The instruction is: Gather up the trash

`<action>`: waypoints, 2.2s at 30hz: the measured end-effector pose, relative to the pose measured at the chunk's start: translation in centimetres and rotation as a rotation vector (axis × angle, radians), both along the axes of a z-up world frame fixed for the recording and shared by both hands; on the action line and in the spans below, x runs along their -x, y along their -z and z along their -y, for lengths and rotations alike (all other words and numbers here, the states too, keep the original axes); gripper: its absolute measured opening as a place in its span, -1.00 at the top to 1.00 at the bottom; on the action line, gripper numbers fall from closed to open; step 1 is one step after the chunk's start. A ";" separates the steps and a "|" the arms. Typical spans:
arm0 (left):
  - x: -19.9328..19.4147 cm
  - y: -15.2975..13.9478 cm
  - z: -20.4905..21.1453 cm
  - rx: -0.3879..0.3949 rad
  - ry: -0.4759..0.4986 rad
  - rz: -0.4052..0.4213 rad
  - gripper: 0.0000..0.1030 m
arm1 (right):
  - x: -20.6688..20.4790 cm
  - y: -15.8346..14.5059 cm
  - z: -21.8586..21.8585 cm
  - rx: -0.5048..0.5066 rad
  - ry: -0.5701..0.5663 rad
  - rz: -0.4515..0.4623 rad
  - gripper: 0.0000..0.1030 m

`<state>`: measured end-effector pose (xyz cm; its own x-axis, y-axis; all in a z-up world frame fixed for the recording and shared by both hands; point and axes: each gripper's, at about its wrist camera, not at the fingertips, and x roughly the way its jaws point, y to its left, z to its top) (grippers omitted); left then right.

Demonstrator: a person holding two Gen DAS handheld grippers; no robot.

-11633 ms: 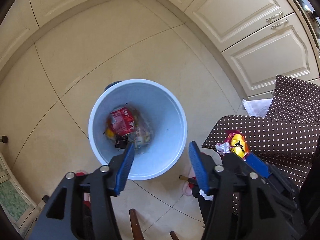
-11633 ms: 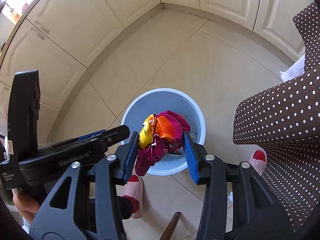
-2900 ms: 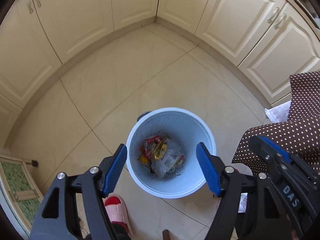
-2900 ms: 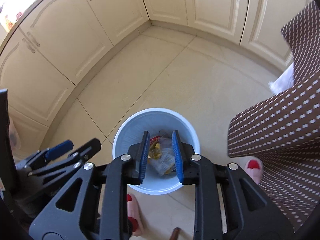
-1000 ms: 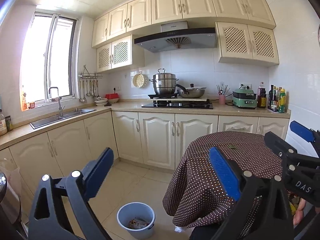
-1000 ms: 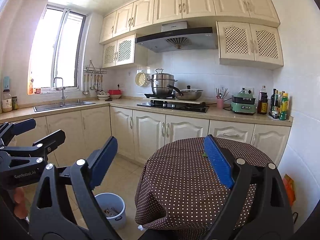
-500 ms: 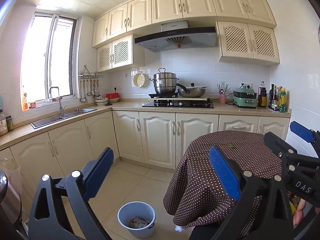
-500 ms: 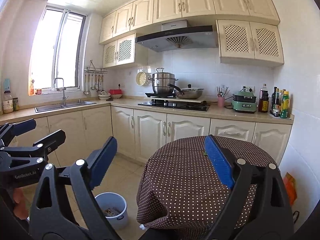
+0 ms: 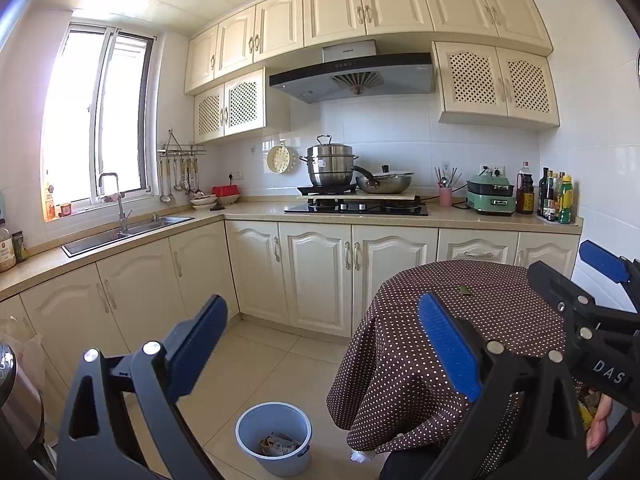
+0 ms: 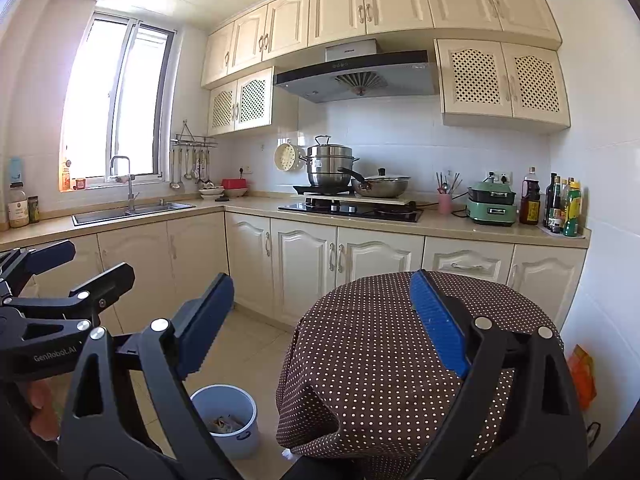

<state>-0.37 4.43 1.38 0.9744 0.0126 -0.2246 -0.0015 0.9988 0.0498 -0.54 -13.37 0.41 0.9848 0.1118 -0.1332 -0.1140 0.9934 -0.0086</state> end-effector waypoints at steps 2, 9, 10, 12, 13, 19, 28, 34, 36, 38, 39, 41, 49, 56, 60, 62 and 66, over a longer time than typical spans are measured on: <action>0.0 0.0 0.0 0.000 -0.002 0.001 -0.84 | 0.0 0.0 0.0 0.001 -0.001 -0.001 -0.71; 0.0 0.1 0.0 0.002 -0.002 0.001 -0.84 | 0.0 0.3 -0.1 -0.004 -0.009 -0.006 -0.72; 0.0 0.1 -0.1 0.002 -0.001 0.002 -0.84 | -0.1 0.2 0.0 -0.004 -0.008 -0.007 -0.72; 0.0 0.1 -0.1 0.002 -0.001 0.002 -0.84 | -0.1 0.2 0.0 -0.005 -0.010 -0.007 -0.72; 0.0 0.1 -0.1 0.002 -0.001 0.002 -0.84 | -0.1 0.2 0.0 -0.005 -0.009 -0.007 -0.72; 0.1 0.1 -0.2 0.002 -0.001 0.001 -0.84 | -0.2 0.2 0.0 -0.005 -0.012 -0.009 -0.72; 0.1 0.2 -0.4 0.003 -0.001 0.000 -0.84 | -0.1 0.4 -0.2 -0.008 -0.014 -0.014 -0.73; 0.1 0.2 -0.5 0.004 0.000 0.001 -0.84 | -0.1 0.5 -0.2 -0.009 -0.017 -0.016 -0.73; 0.1 0.2 -0.6 0.003 0.001 0.000 -0.84 | -0.1 0.5 -0.2 -0.009 -0.016 -0.016 -0.73; 0.1 0.2 -0.6 0.004 0.001 0.000 -0.84 | -0.1 0.5 -0.3 -0.008 -0.017 -0.017 -0.73; 0.1 0.2 -0.5 0.003 0.000 0.000 -0.84 | -0.1 0.5 -0.3 -0.009 -0.017 -0.018 -0.73; 0.1 0.2 -0.5 0.004 0.001 0.000 -0.84 | -0.1 0.5 -0.3 -0.008 -0.017 -0.018 -0.73; 0.2 0.3 -0.5 0.004 -0.001 -0.001 -0.84 | -0.3 0.8 -0.3 -0.009 -0.024 -0.023 -0.73; 0.2 0.4 -0.5 0.002 0.000 -0.003 -0.84 | -0.3 0.9 -0.4 -0.011 -0.026 -0.027 -0.73; 0.3 0.6 -0.3 0.003 -0.002 -0.004 -0.84 | -0.3 1.1 -0.5 -0.013 -0.028 -0.029 -0.73; 0.3 0.6 -0.3 0.003 -0.002 -0.004 -0.84 | -0.3 1.1 -0.5 -0.014 -0.028 -0.029 -0.73; 0.3 0.6 -0.2 0.003 -0.005 -0.005 -0.84 | -0.4 1.0 -0.5 -0.015 -0.029 -0.032 -0.73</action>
<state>-0.67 4.66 0.76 0.9733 0.0165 -0.2291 -0.0060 0.9989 0.0464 -0.11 -12.84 -0.64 0.9764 0.1426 -0.1624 -0.1428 0.9897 0.0101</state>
